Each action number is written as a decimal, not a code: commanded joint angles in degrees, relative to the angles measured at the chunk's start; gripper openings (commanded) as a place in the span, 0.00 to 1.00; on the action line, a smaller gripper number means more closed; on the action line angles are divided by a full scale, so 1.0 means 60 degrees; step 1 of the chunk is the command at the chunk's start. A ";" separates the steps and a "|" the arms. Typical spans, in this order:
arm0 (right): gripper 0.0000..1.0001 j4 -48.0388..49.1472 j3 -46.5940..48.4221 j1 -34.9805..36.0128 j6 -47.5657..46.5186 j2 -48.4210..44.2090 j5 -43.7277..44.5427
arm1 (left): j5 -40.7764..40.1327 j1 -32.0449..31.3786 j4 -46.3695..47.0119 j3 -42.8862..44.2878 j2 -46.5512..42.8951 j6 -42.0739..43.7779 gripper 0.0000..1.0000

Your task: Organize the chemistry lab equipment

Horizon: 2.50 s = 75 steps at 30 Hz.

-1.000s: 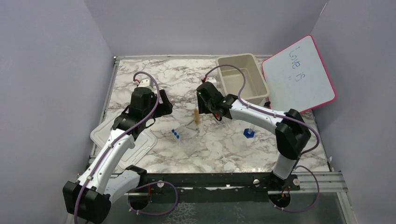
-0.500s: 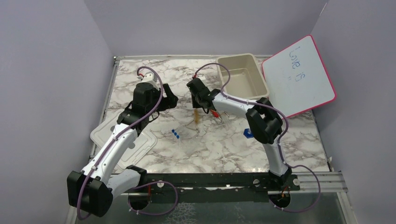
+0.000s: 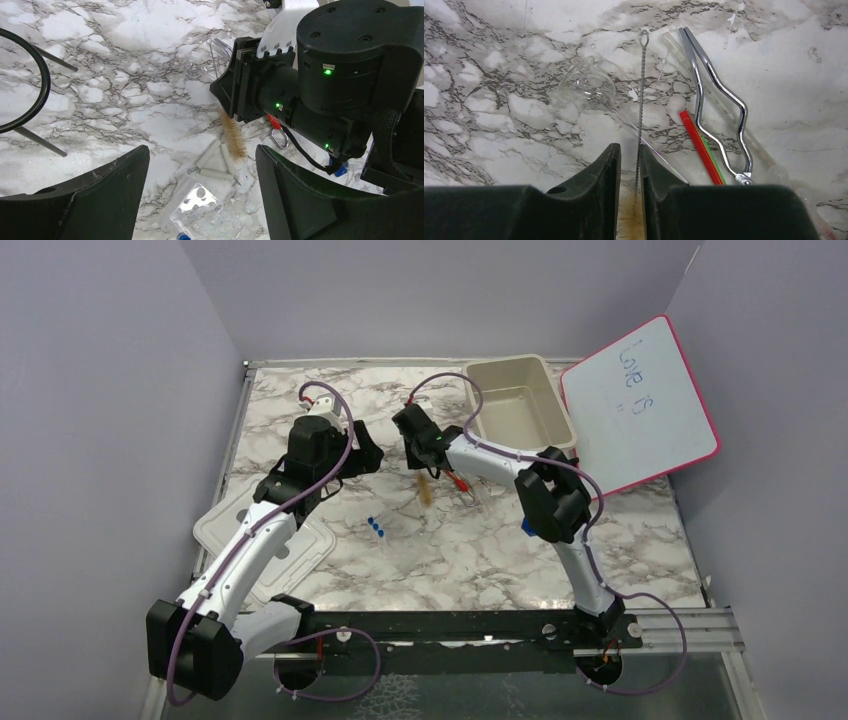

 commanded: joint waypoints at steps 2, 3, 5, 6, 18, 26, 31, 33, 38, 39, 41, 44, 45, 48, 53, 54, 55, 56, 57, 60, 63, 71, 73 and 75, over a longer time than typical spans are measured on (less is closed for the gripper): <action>0.25 -0.0955 0.0458 -0.0072 0.0035 0.0384 0.0060 | 0.0129 -0.0015 0.0346 -0.0091 0.0003 0.0202 0.80; 0.26 -0.1013 0.0445 -0.0050 0.0036 0.0361 0.0101 | 0.0129 -0.0015 0.0340 -0.0093 0.0021 0.0208 0.80; 0.28 -0.1050 0.0362 -0.0055 0.0064 0.0283 0.0201 | 0.0127 -0.0015 0.0350 -0.0132 0.0034 0.0197 0.80; 0.29 -0.0970 0.0268 -0.0057 0.0021 0.0220 0.0199 | 0.0129 -0.0019 0.0353 -0.0147 0.0049 0.0191 0.80; 0.07 -0.0719 0.0181 -0.0049 -0.1019 0.0216 0.0176 | 0.0105 -0.0015 0.0354 -0.0166 0.0025 0.0206 0.80; 0.01 0.0092 -0.0537 -0.0046 -0.1883 -0.1612 -0.0132 | -0.0005 -0.0015 0.0366 -0.0152 -0.0130 0.0235 0.80; 0.01 0.0389 -0.1051 -0.0104 -0.2058 -0.3404 -0.0179 | -0.0014 -0.0016 0.0381 -0.0163 -0.0236 0.0280 0.80; 0.00 0.0462 -0.1183 -0.0210 -0.2172 -0.4174 -0.0017 | -0.0004 -0.0022 0.0405 -0.0166 -0.0289 0.0296 0.80; 0.01 0.0831 -0.1562 -0.0844 -0.2931 -0.5456 0.0842 | 0.0084 -0.0015 0.0444 -0.0174 -0.0342 0.0341 0.80; 0.01 0.0858 -0.1578 -0.1060 -0.3072 -0.5604 0.0953 | 0.0116 -0.0015 0.0475 -0.0180 -0.0348 0.0341 0.80; 0.01 0.0810 -0.1556 -0.1664 -0.3217 -0.5750 0.0913 | 0.0188 -0.0015 0.0508 -0.0179 -0.0334 0.0341 0.80; 0.00 0.0969 -0.1699 -0.2513 -0.3490 -0.5724 0.0505 | 0.0293 -0.0022 0.0529 -0.0181 -0.0291 0.0341 0.80; 0.01 0.1079 -0.1815 -0.2763 -0.3620 -0.5656 0.0415 | 0.0304 -0.0016 0.0540 -0.0188 -0.0276 0.0321 0.80; 0.01 0.1383 -0.2143 -0.3439 -0.3915 -0.5217 -0.0407 | 0.0319 -0.0016 0.0546 -0.0210 -0.0251 0.0334 0.80; 0.00 0.2083 -0.2390 -0.4322 -0.3983 -0.4089 -0.1819 | 0.0562 -0.0015 0.0678 -0.0291 -0.0217 0.0325 0.80; 0.00 0.2154 -0.2275 -0.4426 -0.3935 -0.3782 -0.2143 | 0.0656 -0.0015 0.0718 -0.0290 -0.0175 0.0315 0.80; 0.01 0.2157 -0.2134 -0.4481 -0.3921 -0.3421 -0.2416 | 0.0737 -0.0015 0.0751 -0.0297 -0.0135 0.0312 0.80; 0.01 0.2170 -0.1977 -0.4483 -0.3932 -0.3096 -0.2620 | 0.0793 -0.0015 0.0771 -0.0285 -0.0097 0.0307 0.80; 0.01 0.2245 -0.1877 -0.4492 -0.3895 -0.2779 -0.2783 | 0.0815 -0.0015 0.0778 -0.0273 -0.0070 0.0311 0.80; 0.01 0.2178 -0.1572 -0.4503 -0.3676 -0.2015 -0.3366 | 0.0793 -0.0015 0.0786 -0.0262 -0.0053 0.0323 0.80; 0.02 0.2169 -0.1562 -0.4493 -0.3495 -0.1639 -0.3480 | 0.0758 -0.0015 0.0822 -0.0310 -0.0072 0.0334 0.80; 0.36 0.2061 -0.1761 -0.4501 -0.3294 -0.2061 -0.3025 | 0.0949 -0.0015 0.0826 -0.0269 0.0041 0.0491 0.82; 0.39 0.1941 -0.1782 -0.4498 -0.3225 -0.2413 -0.2922 | 0.1037 -0.0015 0.0875 -0.0274 0.0006 0.0558 0.83; 0.41 0.1818 -0.1866 -0.4486 -0.3147 -0.2843 -0.2793 | 0.1153 -0.0015 0.0926 -0.0321 -0.0053 0.0651 0.84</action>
